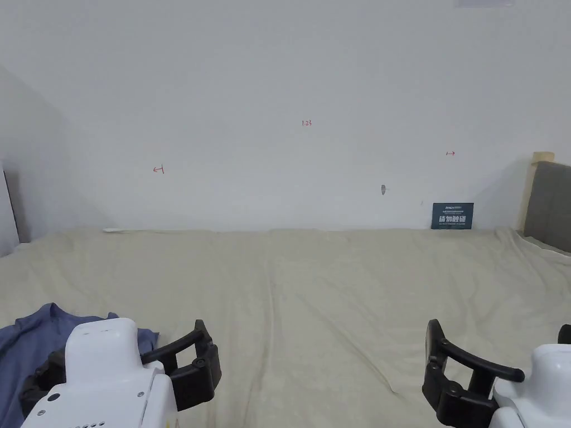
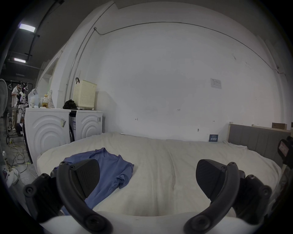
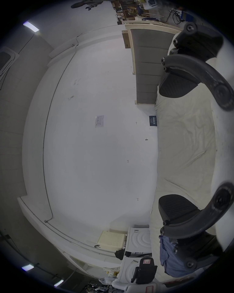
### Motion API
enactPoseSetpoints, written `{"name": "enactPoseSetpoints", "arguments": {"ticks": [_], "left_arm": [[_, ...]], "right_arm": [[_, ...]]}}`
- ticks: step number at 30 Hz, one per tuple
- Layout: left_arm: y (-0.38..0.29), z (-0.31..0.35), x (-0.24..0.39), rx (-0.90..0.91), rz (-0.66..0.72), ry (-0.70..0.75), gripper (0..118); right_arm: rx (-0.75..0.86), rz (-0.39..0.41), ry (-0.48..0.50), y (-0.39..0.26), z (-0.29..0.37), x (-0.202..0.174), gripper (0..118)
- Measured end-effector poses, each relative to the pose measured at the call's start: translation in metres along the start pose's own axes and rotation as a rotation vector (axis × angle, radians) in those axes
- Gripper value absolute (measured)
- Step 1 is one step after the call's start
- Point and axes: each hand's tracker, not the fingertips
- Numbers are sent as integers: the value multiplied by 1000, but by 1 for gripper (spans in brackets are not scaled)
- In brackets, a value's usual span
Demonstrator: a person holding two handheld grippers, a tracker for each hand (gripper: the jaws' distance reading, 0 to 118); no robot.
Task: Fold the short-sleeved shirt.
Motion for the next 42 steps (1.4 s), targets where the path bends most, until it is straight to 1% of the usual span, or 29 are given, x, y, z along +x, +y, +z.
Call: {"name": "enactPoseSetpoints", "arguments": {"ticks": [4,6,8,9,10,11,12,13,14,15,16,17,18,19,20,21,26,29,30,32,35,39,42], "left_arm": [[-3,-1,2,1,-29,-2,118],[-4,-1,5,11,-48,-10,118],[-5,1,8,28,-71,-8,114],[-5,2,10,43,-78,-8,106],[-5,3,12,54,-85,-10,95],[-5,4,13,66,-93,-6,78],[-5,5,15,75,-105,4,55],[-6,4,16,79,-110,14,37],[-6,4,16,82,-110,17,16],[-6,3,15,82,-102,20,3],[-6,2,14,84,-92,31,0],[-4,1,9,59,-29,-36,0],[-3,-2,7,33,3,-62,0],[-4,-6,5,23,-6,-47,0],[-4,-8,6,19,-9,-42,0],[-6,-9,7,17,-18,-34,0],[-9,-11,5,2,-29,-27,0],[-7,-4,-9,9,-50,-7,0],[-5,0,-15,8,-77,12,0],[-1,9,-33,11,-109,67,0],[7,26,-73,0,-95,148,0],[15,53,-122,20,-90,329,0],[15,66,-146,6,-62,397,0]], "right_arm": [[9,17,2,1,1,-2,118],[8,47,5,2,0,-4,118],[12,54,9,2,0,-5,118],[9,44,19,2,0,-5,118],[2,15,44,1,1,-4,118],[-10,-12,58,1,0,-2,114],[-10,-18,50,1,0,-2,93],[-7,-15,43,0,-1,-2,61],[-16,3,7,-2,-3,-2,12],[-46,33,-38,-3,-9,-3,0],[-54,31,-51,-2,-10,-1,0],[-63,-13,-8,-2,-11,2,0],[-103,-70,46,-1,-13,7,0],[-117,-73,28,0,-15,8,0],[-114,-49,-1,1,-16,6,0],[-111,-39,-8,-3,-15,5,0],[-108,-3,-10,-1,-17,5,0],[-97,-6,1,-2,-20,-6,0],[-98,-20,21,-2,-24,-14,0],[-112,-70,101,-3,-35,-34,0],[-118,-76,204,-7,-44,-80,0],[-127,-99,378,-4,-45,-135,0],[-113,-97,434,-2,-43,-156,0]]}}
